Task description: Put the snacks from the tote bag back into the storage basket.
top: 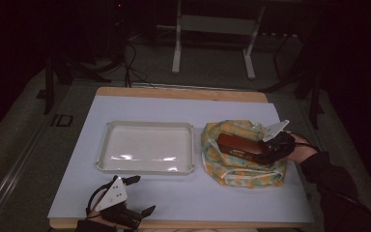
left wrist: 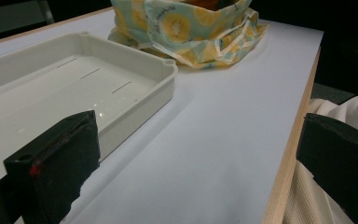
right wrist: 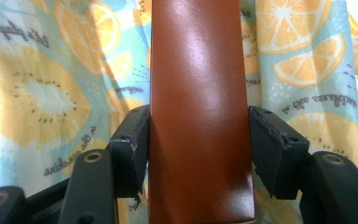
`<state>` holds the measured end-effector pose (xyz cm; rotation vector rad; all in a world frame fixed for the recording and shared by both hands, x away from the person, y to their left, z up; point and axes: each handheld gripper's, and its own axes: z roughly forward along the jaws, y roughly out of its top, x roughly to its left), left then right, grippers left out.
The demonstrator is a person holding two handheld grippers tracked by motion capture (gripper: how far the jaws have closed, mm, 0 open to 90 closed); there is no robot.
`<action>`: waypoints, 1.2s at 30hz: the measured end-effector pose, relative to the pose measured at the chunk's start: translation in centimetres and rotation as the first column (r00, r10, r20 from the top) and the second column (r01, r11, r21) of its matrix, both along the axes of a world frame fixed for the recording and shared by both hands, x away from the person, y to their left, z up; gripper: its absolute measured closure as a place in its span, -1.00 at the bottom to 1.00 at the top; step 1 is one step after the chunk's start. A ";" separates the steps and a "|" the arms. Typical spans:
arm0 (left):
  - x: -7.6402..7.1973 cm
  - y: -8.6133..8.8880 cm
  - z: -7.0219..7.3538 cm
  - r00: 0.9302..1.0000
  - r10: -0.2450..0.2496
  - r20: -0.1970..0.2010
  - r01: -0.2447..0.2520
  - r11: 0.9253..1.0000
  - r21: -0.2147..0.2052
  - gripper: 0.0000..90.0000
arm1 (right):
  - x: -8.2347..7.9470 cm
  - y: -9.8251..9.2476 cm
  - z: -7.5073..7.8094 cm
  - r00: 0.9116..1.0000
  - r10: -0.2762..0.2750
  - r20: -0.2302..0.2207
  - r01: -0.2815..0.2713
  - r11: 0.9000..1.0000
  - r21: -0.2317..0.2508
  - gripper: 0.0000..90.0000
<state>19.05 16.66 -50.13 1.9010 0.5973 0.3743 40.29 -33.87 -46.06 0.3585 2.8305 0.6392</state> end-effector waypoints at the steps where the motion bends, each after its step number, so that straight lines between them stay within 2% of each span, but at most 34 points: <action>1: 0.0 0.0 0.0 1.000 0.000 0.000 0.000 1.000 0.000 -1.00 | -0.1 0.0 0.1 1.000 0.002 0.004 -0.002 1.000 0.000 -0.06; 9: 0.0 0.0 0.0 1.000 0.001 0.001 -0.001 1.000 0.001 -1.00 | -0.5 -0.3 1.2 1.000 0.015 0.024 -0.016 1.000 0.015 -0.05; 14: 0.0 0.0 0.0 1.000 0.000 0.001 0.000 1.000 0.001 -1.00 | -0.6 -0.3 1.8 1.000 0.029 0.012 -0.029 0.999 0.027 -0.05; 21: 0.0 0.0 0.0 1.000 -0.001 0.002 0.001 1.000 0.001 -1.00 | -0.7 -0.5 2.7 1.000 0.021 -0.002 -0.021 0.999 0.031 -0.05; 33: 0.0 0.0 0.0 1.000 -0.001 0.002 0.001 1.000 -0.001 -1.00 | -0.8 -0.9 4.3 1.000 0.016 0.024 -0.017 0.999 0.030 -0.04; 36: 0.0 0.0 0.0 1.000 -0.001 0.003 0.001 1.000 -0.001 -1.00 | -0.9 -1.0 5.2 0.999 0.014 0.036 -0.015 0.999 0.039 -0.04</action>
